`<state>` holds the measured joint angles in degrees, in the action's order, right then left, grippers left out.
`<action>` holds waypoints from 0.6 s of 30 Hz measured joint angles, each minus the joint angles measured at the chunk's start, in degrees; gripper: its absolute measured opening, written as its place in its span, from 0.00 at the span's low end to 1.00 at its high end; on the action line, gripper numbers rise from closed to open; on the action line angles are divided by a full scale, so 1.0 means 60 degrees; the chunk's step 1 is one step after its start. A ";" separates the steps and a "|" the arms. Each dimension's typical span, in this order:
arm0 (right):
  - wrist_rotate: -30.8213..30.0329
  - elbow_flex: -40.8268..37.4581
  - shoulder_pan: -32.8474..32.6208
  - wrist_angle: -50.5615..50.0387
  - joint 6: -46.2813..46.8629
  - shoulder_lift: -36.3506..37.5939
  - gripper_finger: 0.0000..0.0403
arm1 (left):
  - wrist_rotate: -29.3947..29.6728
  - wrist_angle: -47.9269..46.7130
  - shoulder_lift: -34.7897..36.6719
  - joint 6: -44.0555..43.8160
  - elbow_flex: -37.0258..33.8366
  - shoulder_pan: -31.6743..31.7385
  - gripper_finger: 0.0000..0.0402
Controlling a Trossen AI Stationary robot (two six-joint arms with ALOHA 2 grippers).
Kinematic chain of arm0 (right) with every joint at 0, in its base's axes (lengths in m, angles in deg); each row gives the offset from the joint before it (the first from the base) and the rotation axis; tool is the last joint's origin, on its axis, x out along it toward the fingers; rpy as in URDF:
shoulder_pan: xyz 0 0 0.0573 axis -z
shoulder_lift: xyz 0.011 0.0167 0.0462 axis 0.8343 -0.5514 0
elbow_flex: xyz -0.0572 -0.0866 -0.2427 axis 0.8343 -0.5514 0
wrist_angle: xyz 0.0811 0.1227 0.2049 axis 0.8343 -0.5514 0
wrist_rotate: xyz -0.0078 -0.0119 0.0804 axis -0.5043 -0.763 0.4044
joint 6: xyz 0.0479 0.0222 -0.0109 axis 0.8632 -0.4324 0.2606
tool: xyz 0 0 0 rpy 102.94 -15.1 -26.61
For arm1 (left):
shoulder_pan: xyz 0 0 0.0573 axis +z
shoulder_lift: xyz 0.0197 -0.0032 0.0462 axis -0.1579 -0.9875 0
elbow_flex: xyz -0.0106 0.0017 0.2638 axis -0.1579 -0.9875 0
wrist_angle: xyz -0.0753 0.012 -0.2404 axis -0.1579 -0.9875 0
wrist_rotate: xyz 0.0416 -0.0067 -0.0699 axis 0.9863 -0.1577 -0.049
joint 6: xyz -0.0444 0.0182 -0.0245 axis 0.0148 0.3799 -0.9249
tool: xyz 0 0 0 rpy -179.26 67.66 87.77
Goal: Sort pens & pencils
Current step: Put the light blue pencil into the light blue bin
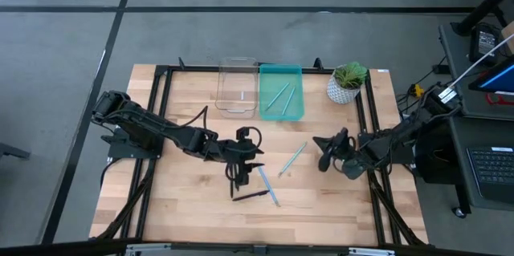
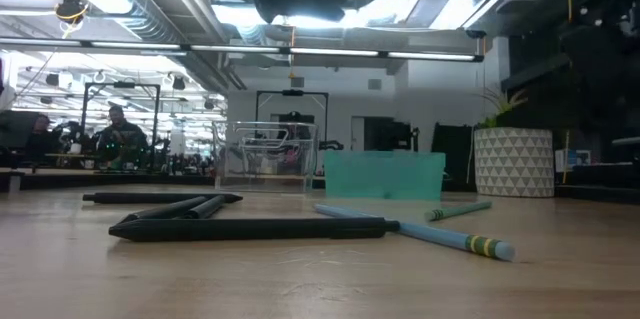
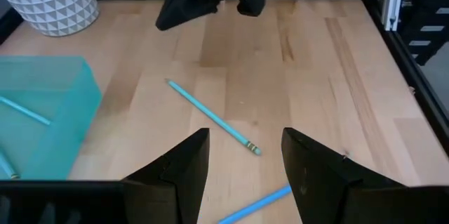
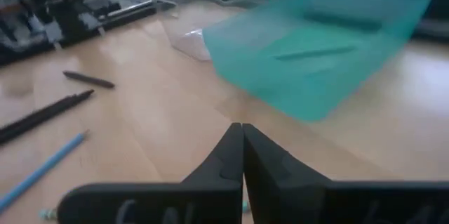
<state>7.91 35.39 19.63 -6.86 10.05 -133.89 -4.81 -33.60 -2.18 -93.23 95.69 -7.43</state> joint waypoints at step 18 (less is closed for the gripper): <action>0.1088 -0.0291 0.0427 -0.0265 -0.0794 -0.0011 0.01 | 0.0047 0.1103 -0.0004 0.0178 0.0000 0.0289 0.43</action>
<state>14.44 33.65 22.19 -8.45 5.29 -133.95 -4.53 -26.99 -2.20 -92.16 95.69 -5.69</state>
